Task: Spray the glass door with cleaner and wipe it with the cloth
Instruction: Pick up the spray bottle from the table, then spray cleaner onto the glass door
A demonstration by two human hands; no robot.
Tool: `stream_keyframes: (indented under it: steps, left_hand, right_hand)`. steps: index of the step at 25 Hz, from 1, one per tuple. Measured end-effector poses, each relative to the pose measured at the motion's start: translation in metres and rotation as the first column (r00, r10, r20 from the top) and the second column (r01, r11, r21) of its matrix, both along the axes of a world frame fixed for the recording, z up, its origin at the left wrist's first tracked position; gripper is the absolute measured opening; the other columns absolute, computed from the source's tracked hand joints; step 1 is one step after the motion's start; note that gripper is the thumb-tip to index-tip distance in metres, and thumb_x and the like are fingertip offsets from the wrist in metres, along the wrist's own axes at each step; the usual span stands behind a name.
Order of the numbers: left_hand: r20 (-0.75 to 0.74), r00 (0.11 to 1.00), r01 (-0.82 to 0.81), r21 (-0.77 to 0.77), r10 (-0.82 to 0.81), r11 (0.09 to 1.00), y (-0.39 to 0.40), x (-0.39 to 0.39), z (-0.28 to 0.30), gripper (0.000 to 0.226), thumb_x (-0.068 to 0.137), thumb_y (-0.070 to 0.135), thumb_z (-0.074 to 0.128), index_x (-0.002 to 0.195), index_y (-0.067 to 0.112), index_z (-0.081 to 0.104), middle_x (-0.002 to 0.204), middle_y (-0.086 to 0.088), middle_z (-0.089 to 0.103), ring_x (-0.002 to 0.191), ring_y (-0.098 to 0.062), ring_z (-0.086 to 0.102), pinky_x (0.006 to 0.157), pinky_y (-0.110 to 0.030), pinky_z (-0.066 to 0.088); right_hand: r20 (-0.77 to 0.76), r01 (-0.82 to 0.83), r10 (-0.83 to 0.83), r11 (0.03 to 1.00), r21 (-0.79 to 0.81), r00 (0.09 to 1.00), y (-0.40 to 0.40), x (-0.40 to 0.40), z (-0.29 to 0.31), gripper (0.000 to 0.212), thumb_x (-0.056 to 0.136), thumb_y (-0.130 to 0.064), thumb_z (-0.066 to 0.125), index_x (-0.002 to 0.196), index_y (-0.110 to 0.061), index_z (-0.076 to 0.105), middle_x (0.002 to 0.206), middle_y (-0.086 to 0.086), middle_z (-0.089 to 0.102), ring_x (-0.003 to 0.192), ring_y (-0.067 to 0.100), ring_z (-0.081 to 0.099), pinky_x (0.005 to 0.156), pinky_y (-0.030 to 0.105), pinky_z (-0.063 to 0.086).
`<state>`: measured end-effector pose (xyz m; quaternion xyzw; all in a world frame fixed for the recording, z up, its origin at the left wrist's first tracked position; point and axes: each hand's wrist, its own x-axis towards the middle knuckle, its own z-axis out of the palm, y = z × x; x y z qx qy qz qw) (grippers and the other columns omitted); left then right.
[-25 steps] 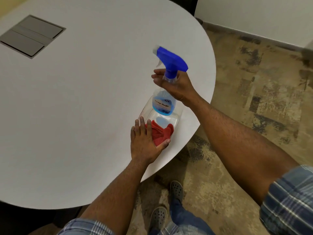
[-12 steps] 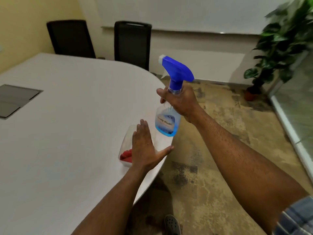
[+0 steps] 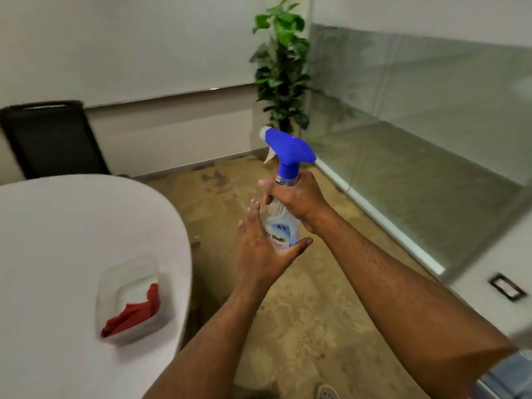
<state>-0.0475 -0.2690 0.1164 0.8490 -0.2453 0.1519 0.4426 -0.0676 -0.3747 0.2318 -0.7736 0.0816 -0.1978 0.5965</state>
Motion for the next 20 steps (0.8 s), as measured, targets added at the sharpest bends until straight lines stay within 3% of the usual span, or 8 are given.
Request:
stream_keyframes:
  steps: [5,9,11,13,14,17,20]
  left_hand:
    - [0.005,0.981,0.194,-0.011,-0.194,0.981,-0.098,-0.057,0.011,0.118,0.059,0.085,0.066,0.147,0.011,0.039,0.153,-0.005,0.042,0.14,-0.021,0.042,0.111,-0.047,0.038]
    - [0.037,0.936,0.35,0.006,-0.35,0.937,-0.178,-0.116,0.018,0.111,0.058,0.081,0.068,0.142,0.012,0.044,0.151,-0.005,0.046,0.141,-0.023,0.041,0.112,-0.047,0.038]
    - [0.009,0.917,0.398,-0.007,-0.398,0.917,-0.218,-0.152,0.02,0.11,0.057,0.077,0.073,0.142,0.012,0.046,0.146,-0.003,0.051,0.138,-0.022,0.044,0.109,-0.047,0.041]
    - [-0.002,0.907,0.421,0.007,-0.421,0.907,-0.258,-0.193,0.022,0.111,0.057,0.075,0.072,0.143,0.01,0.046,0.142,-0.005,0.054,0.135,-0.024,0.047,0.107,-0.047,0.042]
    - [-0.005,0.899,0.439,0.01,-0.439,0.899,-0.28,-0.217,0.023,0.112,0.056,0.076,0.071,0.144,0.009,0.046,0.141,-0.006,0.055,0.134,-0.024,0.048,0.108,-0.047,0.042]
    - [-0.083,0.85,0.519,-0.023,-0.519,0.854,-0.34,-0.283,0.027,0.117,0.053,0.077,0.069,0.148,0.015,0.041,0.144,-0.004,0.053,0.137,-0.02,0.043,0.111,-0.044,0.04]
    - [-0.106,0.773,0.627,-0.014,-0.625,0.779,-0.399,-0.346,0.033,0.117,0.053,0.077,0.068,0.148,0.014,0.041,0.147,-0.004,0.05,0.14,-0.018,0.039,0.115,-0.041,0.036]
  right_hand:
    - [0.039,0.192,-0.196,0.977,0.097,0.98,-0.083,-0.085,0.008,0.033,0.087,-0.018,0.071,0.072,0.011,0.062,0.06,0.006,0.064,0.051,0.005,0.057,0.057,0.015,0.045]
    - [0.053,0.335,-0.349,0.925,0.182,0.936,-0.152,-0.162,0.012,0.031,0.087,-0.015,0.071,0.072,0.01,0.063,0.062,0.011,0.063,0.05,0.009,0.059,0.058,0.02,0.048]
    - [0.058,0.366,-0.392,0.896,0.251,0.918,-0.187,-0.202,0.012,0.022,0.086,-0.014,0.072,0.075,0.003,0.065,0.069,0.015,0.066,0.061,0.019,0.063,0.065,0.031,0.055]
    - [0.074,0.363,-0.407,0.873,0.326,0.911,-0.226,-0.245,0.011,0.014,0.085,-0.013,0.073,0.09,-0.002,0.065,0.077,0.017,0.07,0.072,0.03,0.064,0.077,0.044,0.056]
    - [0.09,0.36,-0.412,0.867,0.344,0.907,-0.249,-0.269,0.01,0.023,0.084,-0.013,0.074,0.101,-0.002,0.064,0.082,0.019,0.07,0.074,0.031,0.064,0.079,0.047,0.056]
    - [0.096,0.411,-0.452,0.866,0.286,0.887,-0.309,-0.336,0.01,0.046,0.079,-0.022,0.077,0.117,-0.009,0.055,0.102,0.023,0.071,0.074,0.032,0.066,0.079,0.049,0.056]
    - [0.118,0.5,-0.529,0.841,0.209,0.841,-0.366,-0.403,0.012,0.041,0.085,-0.014,0.073,0.123,-0.013,0.055,0.114,0.009,0.071,0.072,0.027,0.067,0.079,0.046,0.057]
